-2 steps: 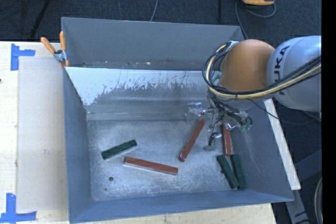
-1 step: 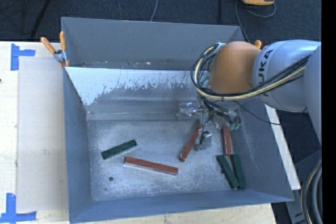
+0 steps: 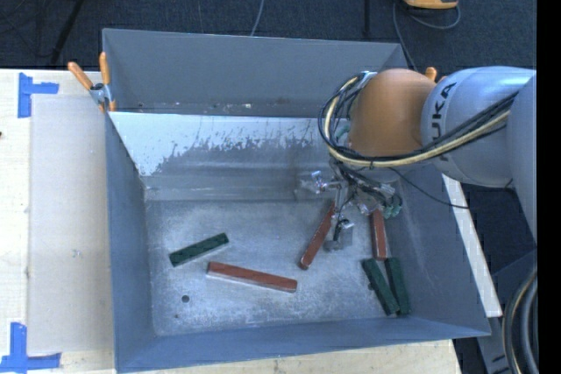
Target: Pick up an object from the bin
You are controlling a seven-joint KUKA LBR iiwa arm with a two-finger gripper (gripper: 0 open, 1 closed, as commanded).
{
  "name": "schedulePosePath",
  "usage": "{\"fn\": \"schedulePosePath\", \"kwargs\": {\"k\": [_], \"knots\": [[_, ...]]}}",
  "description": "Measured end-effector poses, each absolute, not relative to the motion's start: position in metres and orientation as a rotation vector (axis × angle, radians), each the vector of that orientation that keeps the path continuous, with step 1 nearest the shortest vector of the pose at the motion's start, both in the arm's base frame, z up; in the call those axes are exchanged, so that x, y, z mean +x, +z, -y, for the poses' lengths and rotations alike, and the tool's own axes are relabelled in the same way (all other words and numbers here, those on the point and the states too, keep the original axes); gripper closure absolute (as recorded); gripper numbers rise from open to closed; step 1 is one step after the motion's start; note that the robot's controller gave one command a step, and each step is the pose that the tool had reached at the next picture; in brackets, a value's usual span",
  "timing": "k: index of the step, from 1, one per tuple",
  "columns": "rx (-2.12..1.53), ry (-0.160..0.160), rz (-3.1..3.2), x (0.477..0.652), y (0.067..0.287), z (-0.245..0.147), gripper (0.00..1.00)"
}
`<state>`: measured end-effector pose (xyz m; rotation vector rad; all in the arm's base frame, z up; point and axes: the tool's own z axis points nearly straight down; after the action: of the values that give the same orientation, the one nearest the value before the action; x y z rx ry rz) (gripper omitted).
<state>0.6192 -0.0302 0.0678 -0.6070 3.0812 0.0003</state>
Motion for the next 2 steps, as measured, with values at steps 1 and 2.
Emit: {"fn": "schedulePosePath", "kwargs": {"k": [1,2], "knots": [[-0.607,0.0,-3.08,0.62,0.069,0.03,1.0],[-0.608,-0.002,-3.08,0.62,0.082,0.03,1.0]]}}
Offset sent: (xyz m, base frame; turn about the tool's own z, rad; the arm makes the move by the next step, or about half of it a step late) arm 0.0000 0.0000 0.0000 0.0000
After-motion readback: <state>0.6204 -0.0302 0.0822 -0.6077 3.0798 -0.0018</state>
